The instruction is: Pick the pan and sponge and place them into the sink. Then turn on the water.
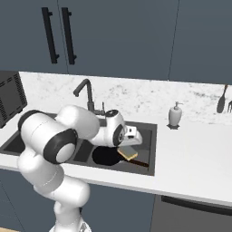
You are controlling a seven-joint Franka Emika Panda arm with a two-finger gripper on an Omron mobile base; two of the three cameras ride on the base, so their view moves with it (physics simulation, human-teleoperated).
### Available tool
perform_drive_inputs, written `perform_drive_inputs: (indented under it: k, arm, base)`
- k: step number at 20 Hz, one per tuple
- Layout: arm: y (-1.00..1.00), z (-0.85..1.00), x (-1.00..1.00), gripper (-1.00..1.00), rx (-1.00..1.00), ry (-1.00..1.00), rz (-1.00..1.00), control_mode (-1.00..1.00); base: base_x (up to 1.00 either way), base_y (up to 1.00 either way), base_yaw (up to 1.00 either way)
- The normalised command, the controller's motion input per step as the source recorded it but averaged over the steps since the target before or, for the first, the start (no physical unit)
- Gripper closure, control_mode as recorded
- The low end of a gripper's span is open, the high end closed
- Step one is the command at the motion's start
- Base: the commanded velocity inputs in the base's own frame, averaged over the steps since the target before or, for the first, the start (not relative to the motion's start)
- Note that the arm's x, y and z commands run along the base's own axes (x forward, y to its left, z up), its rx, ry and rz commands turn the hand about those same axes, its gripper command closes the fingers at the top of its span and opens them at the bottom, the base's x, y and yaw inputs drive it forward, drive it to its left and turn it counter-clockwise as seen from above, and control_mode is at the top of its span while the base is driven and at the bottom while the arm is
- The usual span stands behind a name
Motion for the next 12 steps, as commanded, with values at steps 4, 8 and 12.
perform_drive_inputs:
  k: [4, 8, 12]
  arm:
    - [0.48, 0.81, 0.73, 1.0, 0.09, 0.28, 0.06, -1.0]
    - [0.37, 0.18, 0.81, 1.0, 0.09, 0.1, 0.13, -1.0]
    - [0.11, -0.17, 0.48, 1.0, 0.07, -0.02, 0.29, -1.0]
  base:
    - [0.0, 0.0, 0.0]
    - [0.0, 0.0, 0.0]
    - [0.0, 0.0, 0.0]
